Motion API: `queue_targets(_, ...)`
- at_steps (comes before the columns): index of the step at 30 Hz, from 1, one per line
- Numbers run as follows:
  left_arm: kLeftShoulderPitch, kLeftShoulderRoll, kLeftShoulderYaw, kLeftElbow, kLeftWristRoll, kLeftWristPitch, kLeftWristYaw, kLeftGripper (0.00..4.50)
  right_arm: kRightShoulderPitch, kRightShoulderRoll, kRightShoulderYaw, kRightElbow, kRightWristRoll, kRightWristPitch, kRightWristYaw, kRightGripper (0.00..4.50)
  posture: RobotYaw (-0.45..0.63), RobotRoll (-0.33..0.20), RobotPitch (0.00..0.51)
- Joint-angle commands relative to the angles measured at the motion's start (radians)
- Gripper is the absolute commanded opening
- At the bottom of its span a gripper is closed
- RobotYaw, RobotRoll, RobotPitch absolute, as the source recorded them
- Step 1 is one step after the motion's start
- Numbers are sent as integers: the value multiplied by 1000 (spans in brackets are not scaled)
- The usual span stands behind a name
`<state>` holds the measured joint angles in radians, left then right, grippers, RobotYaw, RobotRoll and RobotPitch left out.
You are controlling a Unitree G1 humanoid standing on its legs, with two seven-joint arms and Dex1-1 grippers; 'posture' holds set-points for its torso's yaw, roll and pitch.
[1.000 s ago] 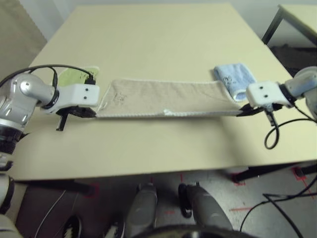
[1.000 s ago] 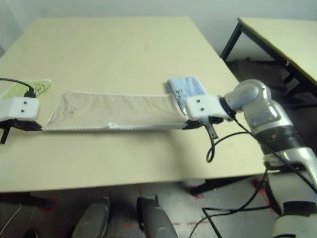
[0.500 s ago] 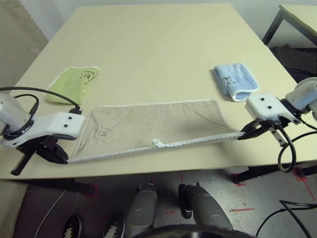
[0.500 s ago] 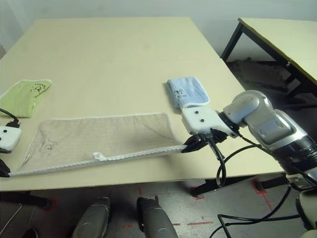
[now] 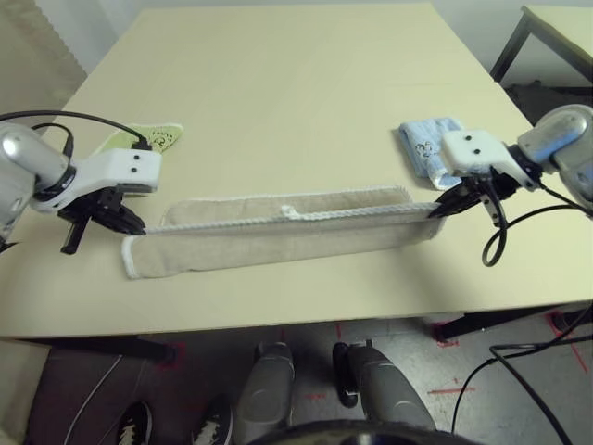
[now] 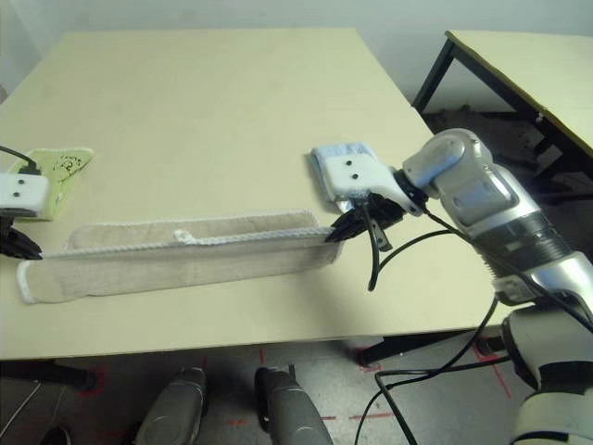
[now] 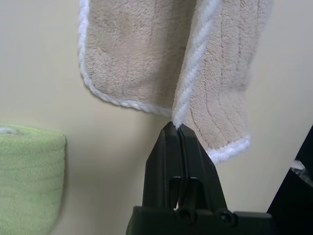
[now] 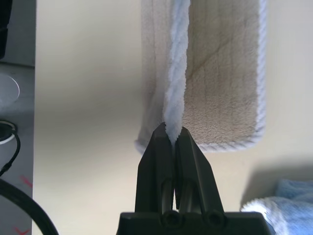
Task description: Fold the towel and set it aside.
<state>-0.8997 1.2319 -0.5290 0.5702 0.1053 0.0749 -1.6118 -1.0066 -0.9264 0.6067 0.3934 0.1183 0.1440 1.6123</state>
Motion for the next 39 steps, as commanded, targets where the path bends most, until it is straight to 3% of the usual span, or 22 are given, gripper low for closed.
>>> queue_targets(1, -56, -16, -32, 135, 96, -66, -3, 28, -21, 27, 8, 127, -83, -65, 2, 0, 116, 0, 171)
queue_targets(14, -225, -154, 10, 421, 239, -265, 94, 28, -96, 138, -86, 366, -206, -230, -64, 0, 119, 0, 172)
queue_targets(24, -255, -196, 23, 510, 293, -328, 152, 28, -93, 168, -123, 402, -246, -269, -97, 0, 114, 0, 169)
queue_targets(25, -255, -199, 25, 515, 298, -331, 170, 6, -93, 172, -127, 405, -250, -275, -111, 219, 114, 0, 169)
queue_targets(27, -255, -202, 29, 523, 307, -336, 192, 446, -93, 180, -135, 410, -257, -282, -132, 668, 114, 0, 170)
queue_targets(30, -256, -201, 32, 537, 329, -344, 208, 1278, -96, 188, -148, 421, -273, -292, -148, 1733, 115, 0, 171)
queue_targets(37, -252, -181, 58, 549, 349, -366, 241, 3865, -91, 190, -178, 424, -291, -285, -153, 4477, 121, 0, 167)
queue_targets(39, -252, -173, 68, 552, 349, -369, 251, 4461, -83, 186, -187, 415, -289, -267, -144, 4500, 122, 0, 167)
